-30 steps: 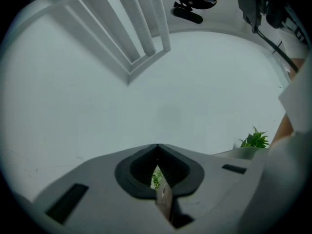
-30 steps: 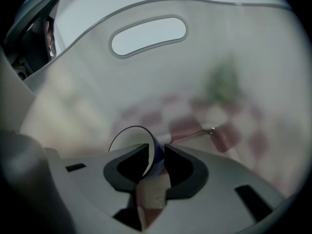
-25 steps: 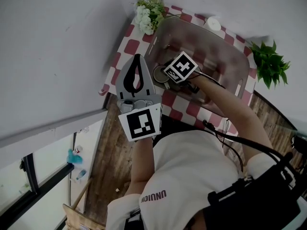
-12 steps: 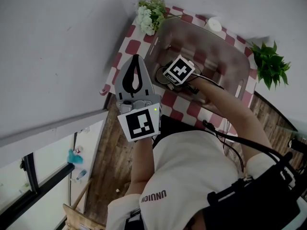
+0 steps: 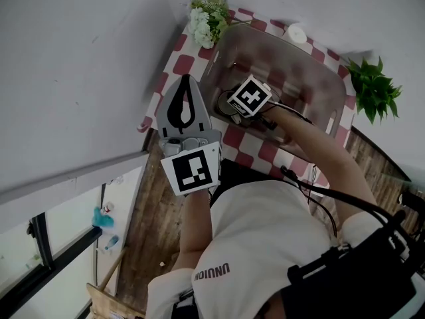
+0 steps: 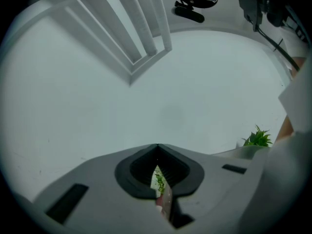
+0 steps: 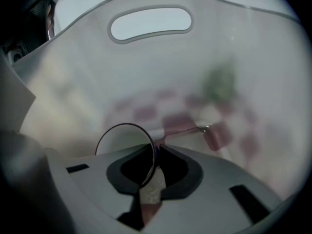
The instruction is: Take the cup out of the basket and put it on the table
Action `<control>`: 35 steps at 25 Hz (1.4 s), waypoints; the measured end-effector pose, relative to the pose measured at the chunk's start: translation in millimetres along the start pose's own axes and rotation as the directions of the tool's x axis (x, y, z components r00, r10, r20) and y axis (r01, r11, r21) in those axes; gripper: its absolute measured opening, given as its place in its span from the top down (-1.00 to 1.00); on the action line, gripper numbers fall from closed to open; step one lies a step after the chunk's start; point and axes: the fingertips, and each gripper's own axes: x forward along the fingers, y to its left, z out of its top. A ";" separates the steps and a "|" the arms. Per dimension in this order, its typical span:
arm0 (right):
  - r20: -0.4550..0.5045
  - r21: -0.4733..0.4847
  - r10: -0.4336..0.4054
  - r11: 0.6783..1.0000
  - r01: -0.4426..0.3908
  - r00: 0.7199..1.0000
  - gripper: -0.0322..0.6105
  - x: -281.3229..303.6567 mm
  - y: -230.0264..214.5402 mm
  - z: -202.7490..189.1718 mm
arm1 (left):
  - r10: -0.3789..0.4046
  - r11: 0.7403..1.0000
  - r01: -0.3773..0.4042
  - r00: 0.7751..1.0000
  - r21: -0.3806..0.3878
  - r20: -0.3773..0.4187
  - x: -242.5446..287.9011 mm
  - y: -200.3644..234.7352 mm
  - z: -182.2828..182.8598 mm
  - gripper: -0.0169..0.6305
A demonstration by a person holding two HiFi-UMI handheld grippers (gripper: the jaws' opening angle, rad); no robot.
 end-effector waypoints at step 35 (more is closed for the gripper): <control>0.141 0.020 -0.077 0.997 0.075 0.987 0.73 -68.7 -15.8 23.9 | -0.059 0.998 0.060 0.998 -0.020 0.036 -0.6 -16.8 5.5 0.91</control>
